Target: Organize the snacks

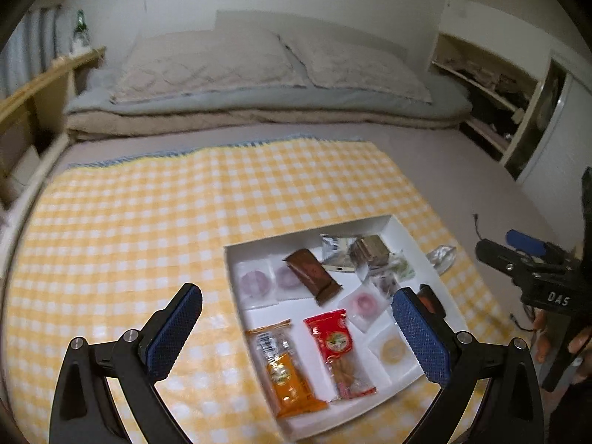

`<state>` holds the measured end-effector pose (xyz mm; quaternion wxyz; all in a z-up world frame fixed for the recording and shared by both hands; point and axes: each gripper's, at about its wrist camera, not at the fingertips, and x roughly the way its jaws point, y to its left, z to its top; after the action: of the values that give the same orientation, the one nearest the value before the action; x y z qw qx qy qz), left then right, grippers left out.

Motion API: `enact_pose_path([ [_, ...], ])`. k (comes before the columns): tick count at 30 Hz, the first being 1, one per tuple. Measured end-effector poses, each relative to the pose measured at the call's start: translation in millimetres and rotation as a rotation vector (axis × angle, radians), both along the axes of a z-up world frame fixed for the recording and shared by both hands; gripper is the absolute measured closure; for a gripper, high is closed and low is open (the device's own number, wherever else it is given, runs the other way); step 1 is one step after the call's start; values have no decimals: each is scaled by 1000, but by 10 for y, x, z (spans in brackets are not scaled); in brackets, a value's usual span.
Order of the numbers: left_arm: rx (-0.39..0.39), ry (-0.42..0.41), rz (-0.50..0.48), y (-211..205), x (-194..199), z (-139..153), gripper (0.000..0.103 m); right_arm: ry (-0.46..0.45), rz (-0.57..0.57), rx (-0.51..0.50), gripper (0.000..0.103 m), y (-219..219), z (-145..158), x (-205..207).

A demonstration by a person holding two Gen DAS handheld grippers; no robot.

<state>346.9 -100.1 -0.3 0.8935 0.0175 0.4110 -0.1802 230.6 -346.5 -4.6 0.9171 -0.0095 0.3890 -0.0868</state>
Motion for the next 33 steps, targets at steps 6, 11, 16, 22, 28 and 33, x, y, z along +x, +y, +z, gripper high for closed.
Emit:
enact_pose_path([
  [6,58,-174,25,88,-680,258,0,-103,37,-18,0,179,204,-379],
  [11,-1,-204,54,258,-1181,267,0,-172,54,-33,0,343,283,-705],
  [16,-5,-239,79,409,-1662,251,0,-220,51,-63,0,501,230,-1063],
  [22,-5,-228,99,553,-1994,74,0,-249,50,-92,0,614,91,-1374],
  [28,59,-237,135,627,-2273,-94,0,-257,24,-96,0,673,-96,-1594],
  [33,90,-258,142,633,-2421,-177,0,-259,31,-128,0,724,-209,-1714],
])
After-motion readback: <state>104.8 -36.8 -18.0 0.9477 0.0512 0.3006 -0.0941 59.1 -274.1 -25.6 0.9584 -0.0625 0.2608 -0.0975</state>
